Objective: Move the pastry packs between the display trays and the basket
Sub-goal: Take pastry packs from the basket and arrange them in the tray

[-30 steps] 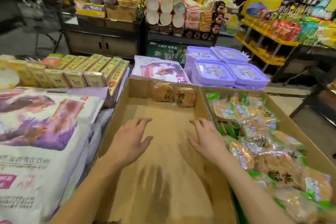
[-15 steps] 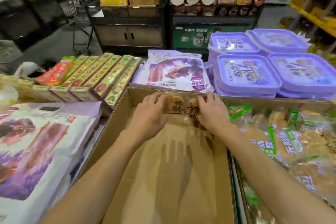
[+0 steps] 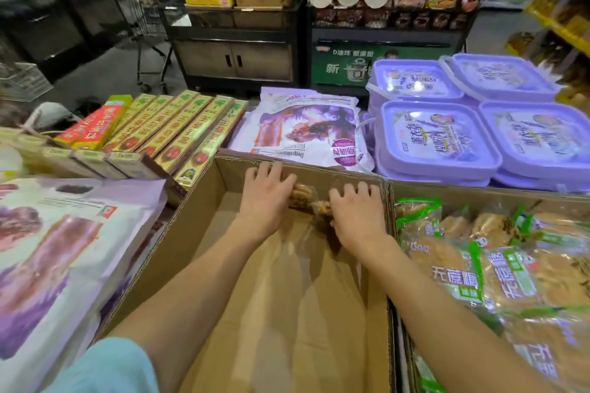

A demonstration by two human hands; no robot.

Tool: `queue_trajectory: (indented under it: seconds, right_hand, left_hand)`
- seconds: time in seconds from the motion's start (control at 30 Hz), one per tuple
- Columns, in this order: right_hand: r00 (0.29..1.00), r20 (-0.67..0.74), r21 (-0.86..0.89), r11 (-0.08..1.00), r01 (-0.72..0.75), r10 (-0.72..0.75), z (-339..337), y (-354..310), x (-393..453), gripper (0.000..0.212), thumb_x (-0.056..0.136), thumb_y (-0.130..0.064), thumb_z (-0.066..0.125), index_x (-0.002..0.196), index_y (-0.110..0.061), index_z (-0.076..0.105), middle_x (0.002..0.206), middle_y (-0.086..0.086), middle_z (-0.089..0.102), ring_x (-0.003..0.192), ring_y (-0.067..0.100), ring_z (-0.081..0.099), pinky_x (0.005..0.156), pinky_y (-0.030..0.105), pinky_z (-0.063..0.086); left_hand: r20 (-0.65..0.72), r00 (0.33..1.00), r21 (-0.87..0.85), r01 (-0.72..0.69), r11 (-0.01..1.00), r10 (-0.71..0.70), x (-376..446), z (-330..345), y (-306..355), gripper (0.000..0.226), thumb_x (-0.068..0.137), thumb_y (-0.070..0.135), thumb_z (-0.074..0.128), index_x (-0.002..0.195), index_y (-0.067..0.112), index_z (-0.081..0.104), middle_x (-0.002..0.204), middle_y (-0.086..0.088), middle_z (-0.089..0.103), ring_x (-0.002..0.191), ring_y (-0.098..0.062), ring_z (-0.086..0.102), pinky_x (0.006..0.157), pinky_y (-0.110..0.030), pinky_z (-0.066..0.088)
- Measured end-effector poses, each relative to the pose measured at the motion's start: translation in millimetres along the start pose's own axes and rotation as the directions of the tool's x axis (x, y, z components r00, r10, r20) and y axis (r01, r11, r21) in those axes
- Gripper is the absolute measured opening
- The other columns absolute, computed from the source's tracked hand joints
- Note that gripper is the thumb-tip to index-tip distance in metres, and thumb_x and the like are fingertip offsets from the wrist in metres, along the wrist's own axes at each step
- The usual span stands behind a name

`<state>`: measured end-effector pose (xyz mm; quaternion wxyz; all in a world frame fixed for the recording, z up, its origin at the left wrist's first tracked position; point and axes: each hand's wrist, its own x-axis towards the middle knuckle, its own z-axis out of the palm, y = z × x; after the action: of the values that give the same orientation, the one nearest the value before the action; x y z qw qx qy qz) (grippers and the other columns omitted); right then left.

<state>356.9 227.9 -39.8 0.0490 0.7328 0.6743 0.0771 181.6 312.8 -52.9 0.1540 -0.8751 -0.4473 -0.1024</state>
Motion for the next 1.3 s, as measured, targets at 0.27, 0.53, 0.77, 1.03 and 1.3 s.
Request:
queue_trajectory:
  seconds: [0.27,0.53,0.77,1.03,1.3]
  right_hand:
    - [0.999,-0.038,0.342,0.939,0.035,-0.024,-24.7,-4.3,-17.9,0.03,0.093,-0.044,0.061,0.094,-0.026,0.038,0.096,-0.002,0.06,0.094,0.029,0.063,0.063,0.036,0.04]
    - [0.973,-0.139,0.933,0.304,0.191,-0.183,-112.5,-123.4,-78.9,0.029,0.082,-0.03,0.083,0.101,-0.029,0.06,0.091,-0.012,0.069,0.083,0.001,0.064,0.07,0.028,0.053]
    - [0.808,-0.18,0.977,-0.009,0.212,-0.561,-178.2,-310.5,-211.0,0.038,0.079,-0.025,0.086,0.111,-0.019,0.066,0.098,-0.007,0.077,0.092,0.01,0.073,0.074,0.032,0.059]
    - [0.58,-0.051,0.997,-0.072,-0.014,-0.813,-179.4,-486.4,-421.4,0.034,0.084,-0.011,0.079,0.116,-0.012,0.068,0.104,0.002,0.078,0.098,0.021,0.074,0.078,0.04,0.062]
    - [0.509,0.149,0.986,0.09,-0.138,-0.848,-105.7,-573.2,-509.3,0.03,0.086,-0.013,0.078,0.115,-0.015,0.069,0.106,0.003,0.077,0.099,0.021,0.074,0.079,0.037,0.062]
  left_hand:
    - [-0.049,0.981,-0.412,0.151,0.899,-0.187,-61.4,-51.7,-52.0,0.028,0.089,0.043,0.069,0.106,0.023,0.057,0.095,0.007,0.067,0.086,-0.018,0.063,0.067,-0.039,0.053]
    - [-0.069,0.634,-0.823,0.4,0.404,-0.77,-259.1,-157.0,-106.4,0.034,0.078,0.035,0.086,0.097,0.03,0.058,0.087,0.0,0.072,0.079,-0.013,0.068,0.074,-0.032,0.056]
    - [-0.039,0.138,-0.933,0.348,0.085,-0.99,-518.4,-253.0,-105.7,0.027,0.085,0.023,0.078,0.103,0.026,0.057,0.091,0.004,0.074,0.079,-0.003,0.071,0.064,-0.019,0.056]
    - [-0.009,-0.358,-0.948,0.301,-0.106,-0.934,-808.9,-320.3,-45.1,0.02,0.089,0.019,0.075,0.096,0.028,0.059,0.087,0.005,0.073,0.075,-0.005,0.07,0.06,-0.017,0.054]
    - [0.116,-0.575,-0.944,0.19,-0.27,-0.81,-918.8,-295.1,-33.2,0.019,0.09,0.017,0.073,0.091,0.024,0.056,0.09,-0.002,0.07,0.071,-0.003,0.069,0.057,-0.019,0.055]
